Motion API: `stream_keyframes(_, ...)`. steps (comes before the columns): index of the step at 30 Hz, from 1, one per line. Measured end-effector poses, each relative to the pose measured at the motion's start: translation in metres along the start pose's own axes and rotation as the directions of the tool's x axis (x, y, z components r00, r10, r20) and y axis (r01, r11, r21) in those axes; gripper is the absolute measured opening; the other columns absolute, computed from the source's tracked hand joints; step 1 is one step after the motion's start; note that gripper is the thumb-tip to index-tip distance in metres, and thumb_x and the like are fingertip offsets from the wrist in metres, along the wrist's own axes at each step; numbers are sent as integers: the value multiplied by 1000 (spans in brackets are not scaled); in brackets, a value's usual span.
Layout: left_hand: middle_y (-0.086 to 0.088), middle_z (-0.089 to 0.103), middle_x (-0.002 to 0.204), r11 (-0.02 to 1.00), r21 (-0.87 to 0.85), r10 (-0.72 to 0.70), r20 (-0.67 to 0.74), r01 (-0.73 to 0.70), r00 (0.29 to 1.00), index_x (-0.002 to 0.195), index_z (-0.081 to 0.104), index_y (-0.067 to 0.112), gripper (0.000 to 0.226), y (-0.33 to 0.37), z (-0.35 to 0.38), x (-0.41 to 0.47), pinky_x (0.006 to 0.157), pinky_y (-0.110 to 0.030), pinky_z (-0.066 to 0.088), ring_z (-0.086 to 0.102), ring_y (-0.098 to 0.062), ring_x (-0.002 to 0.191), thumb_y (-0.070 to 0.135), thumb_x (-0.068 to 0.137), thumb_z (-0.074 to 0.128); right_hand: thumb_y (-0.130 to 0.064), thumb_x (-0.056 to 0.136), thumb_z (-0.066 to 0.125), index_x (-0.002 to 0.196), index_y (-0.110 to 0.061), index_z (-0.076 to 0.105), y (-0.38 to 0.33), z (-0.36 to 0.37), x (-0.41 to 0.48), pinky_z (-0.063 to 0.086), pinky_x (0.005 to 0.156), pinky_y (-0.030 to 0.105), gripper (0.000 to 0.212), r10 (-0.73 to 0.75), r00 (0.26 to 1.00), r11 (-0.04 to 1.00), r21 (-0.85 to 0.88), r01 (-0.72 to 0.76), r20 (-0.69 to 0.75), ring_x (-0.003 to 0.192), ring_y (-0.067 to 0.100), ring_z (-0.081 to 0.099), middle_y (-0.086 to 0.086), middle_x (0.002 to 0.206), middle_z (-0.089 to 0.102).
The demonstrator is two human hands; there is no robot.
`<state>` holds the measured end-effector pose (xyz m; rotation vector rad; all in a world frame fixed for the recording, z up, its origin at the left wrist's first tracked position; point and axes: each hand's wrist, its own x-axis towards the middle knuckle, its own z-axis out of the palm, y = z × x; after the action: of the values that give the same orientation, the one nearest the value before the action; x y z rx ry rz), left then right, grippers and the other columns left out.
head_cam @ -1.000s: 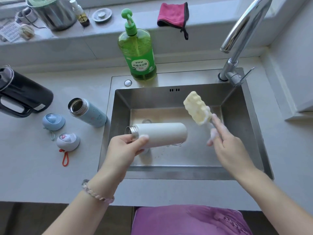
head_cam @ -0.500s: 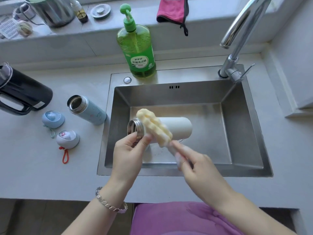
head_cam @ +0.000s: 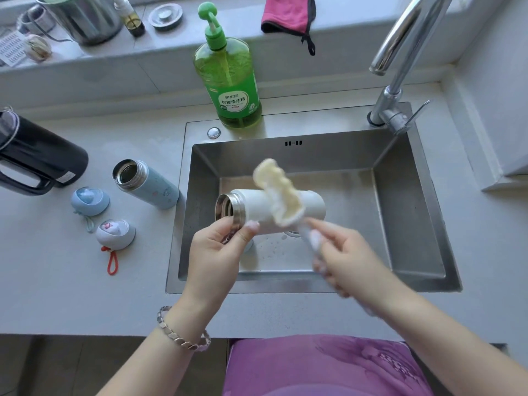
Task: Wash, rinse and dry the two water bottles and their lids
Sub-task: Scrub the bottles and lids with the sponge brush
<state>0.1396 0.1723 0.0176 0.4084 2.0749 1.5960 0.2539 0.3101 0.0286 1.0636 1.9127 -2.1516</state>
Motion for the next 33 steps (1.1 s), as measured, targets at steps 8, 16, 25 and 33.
stream_keyframes(8,-27,53,71,973,150,161,105,-176,981,73,61,-9,41,-7,-6,1,60,-28,36,45,-19,66,32,75,67,-28,97,41,103,-40,60,-15,-13,3,17,35,13,23,59,998,997,-57,-57,31,33,3,24,-3,53,36)
stream_keyframes(16,18,45,59,931,245,227,192,-270,955,58,51,24,30,-9,-14,3,57,-7,31,40,3,57,7,78,65,-29,95,43,90,-42,62,-23,-14,3,20,36,13,24,67,988,993,-109,-52,138,34,4,26,-5,50,38)
stream_keyframes(25,-14,57,69,973,162,153,80,-165,985,71,65,2,17,-13,-14,0,60,-18,37,47,-11,64,18,78,65,-19,97,42,100,-43,56,-3,-1,-4,25,35,11,28,-61,997,982,-178,69,48,32,0,33,-4,53,41)
stream_keyframes(33,-10,58,76,998,7,66,-40,-66,997,80,67,4,26,-13,-8,3,72,-35,41,49,-17,75,29,77,73,-16,98,41,123,-32,52,21,-2,3,26,38,10,32,-86,995,979,-191,74,-55,34,2,33,-5,55,40)
